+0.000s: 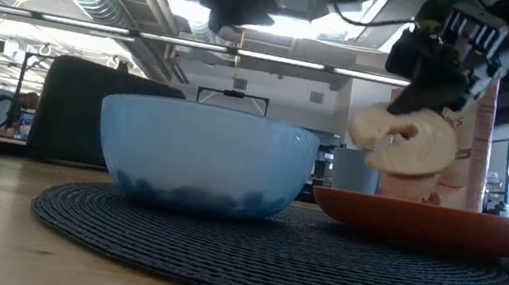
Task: Arrange a breakfast setting
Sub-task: Put the toasted bread on the orange plate, then put the apple on the orange plate
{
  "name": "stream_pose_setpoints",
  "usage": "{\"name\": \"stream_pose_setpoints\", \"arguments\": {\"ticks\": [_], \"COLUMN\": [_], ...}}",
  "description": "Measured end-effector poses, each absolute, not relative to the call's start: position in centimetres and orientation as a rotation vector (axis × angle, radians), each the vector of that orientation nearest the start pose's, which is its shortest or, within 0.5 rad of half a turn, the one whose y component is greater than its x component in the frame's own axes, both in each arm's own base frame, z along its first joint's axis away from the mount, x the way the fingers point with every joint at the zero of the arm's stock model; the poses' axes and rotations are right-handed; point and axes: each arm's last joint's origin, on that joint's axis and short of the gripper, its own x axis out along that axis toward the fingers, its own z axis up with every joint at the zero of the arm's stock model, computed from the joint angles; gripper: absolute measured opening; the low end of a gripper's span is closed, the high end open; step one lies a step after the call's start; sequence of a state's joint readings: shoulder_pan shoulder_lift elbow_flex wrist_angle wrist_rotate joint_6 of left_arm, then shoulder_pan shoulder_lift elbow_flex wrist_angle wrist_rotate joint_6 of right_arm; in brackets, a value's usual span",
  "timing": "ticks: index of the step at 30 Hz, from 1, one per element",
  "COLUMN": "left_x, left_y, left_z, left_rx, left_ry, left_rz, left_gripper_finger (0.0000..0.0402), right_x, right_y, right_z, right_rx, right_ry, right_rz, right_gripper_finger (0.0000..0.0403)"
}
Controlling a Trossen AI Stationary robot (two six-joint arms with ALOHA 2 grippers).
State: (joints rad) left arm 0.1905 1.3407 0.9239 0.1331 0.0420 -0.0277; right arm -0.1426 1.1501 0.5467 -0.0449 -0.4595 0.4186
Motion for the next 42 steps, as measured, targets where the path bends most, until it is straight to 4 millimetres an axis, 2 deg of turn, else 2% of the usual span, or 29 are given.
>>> {"name": "stream_pose_setpoints", "arguments": {"ticks": [9,15,23,34,39,42], "left_x": [29.6,29.5,29.5,29.5,29.3,28.1], "left_y": [5.6,5.6,5.6,5.3,5.1,4.4], "left_z": [28.8,28.8,28.8,28.6,27.8,27.3], "left_rx": [-0.074,-0.074,-0.074,-0.003,-0.004,-0.043], "left_ry": [0.271,0.272,0.273,0.302,0.386,0.507], "left_rz": [0.159,0.159,0.161,0.143,0.134,0.126], "left_gripper_finger": [0.0158,0.0158,0.0158,0.0158,0.0158,0.0158], "right_x": [22.9,23.5,23.6,23.7,23.7,23.5], "right_y": [-1.1,-1.2,-1.2,-1.7,-1.4,-0.8], "right_z": [16.7,15.7,15.6,15.7,17.2,18.7], "right_rx": [0.600,0.597,0.587,0.480,0.436,0.378], "right_ry": [0.726,0.745,0.739,0.703,0.594,0.523], "right_rz": [0.080,0.056,0.042,-0.070,-0.044,0.007], "right_gripper_finger": [0.0066,0.0066,0.0091,0.0205,0.0209,0.0199]}}
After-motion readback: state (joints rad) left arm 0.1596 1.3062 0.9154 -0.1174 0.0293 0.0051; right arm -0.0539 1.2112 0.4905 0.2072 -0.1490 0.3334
